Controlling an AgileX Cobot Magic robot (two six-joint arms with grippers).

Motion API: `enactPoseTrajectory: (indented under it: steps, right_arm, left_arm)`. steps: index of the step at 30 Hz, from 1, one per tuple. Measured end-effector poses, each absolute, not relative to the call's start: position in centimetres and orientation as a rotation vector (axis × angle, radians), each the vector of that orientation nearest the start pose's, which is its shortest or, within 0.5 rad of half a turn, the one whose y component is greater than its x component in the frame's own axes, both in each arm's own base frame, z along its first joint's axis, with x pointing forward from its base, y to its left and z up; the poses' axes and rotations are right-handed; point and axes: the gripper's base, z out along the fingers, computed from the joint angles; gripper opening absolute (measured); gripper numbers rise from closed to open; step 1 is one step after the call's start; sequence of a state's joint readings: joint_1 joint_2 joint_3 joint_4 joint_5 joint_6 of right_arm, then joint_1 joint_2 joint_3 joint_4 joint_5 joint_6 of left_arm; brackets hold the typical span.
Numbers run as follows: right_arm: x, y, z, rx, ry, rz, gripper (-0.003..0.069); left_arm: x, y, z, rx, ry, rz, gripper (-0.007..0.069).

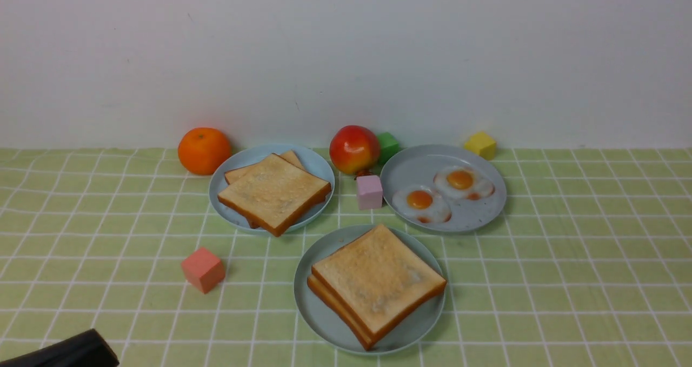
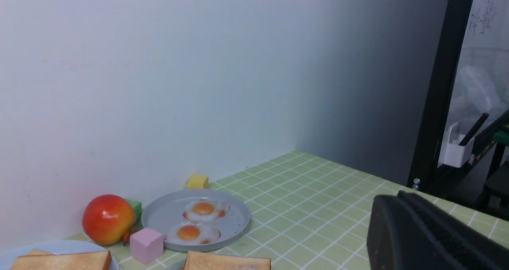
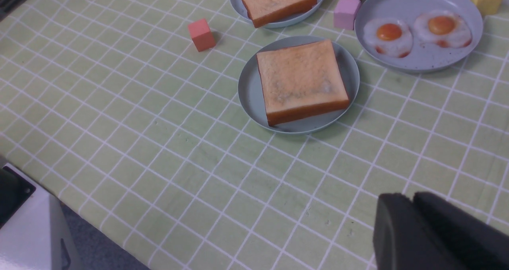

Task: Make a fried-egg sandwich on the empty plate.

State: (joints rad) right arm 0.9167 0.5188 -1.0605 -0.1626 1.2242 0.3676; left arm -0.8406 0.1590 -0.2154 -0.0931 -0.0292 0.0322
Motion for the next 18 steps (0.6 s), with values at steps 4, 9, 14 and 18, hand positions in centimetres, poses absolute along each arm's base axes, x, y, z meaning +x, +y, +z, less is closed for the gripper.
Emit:
enactPoseTrajectory:
  steps: [4,9,14,18]
  right_arm:
    - [3.44,2.21,41.17,-0.570,2.129,0.540,0.0081]
    - [3.44,2.21,41.17,-0.570,2.129,0.540,0.0085]
    - [3.44,2.18,41.17,-0.556,2.133,0.536,0.0095]
    - [3.58,1.74,41.20,-0.441,2.143,0.481,0.0098]
  left_arm:
    - [4.16,-4.65,27.64,0.561,1.357,-0.735,-0.0013]
    - [4.16,-4.67,27.47,0.571,1.374,-0.731,-0.0013]
    - [4.16,-4.68,27.46,0.570,1.376,-0.733,-0.0013]
    - [4.16,-4.69,27.40,0.573,1.383,-0.732,-0.0013]
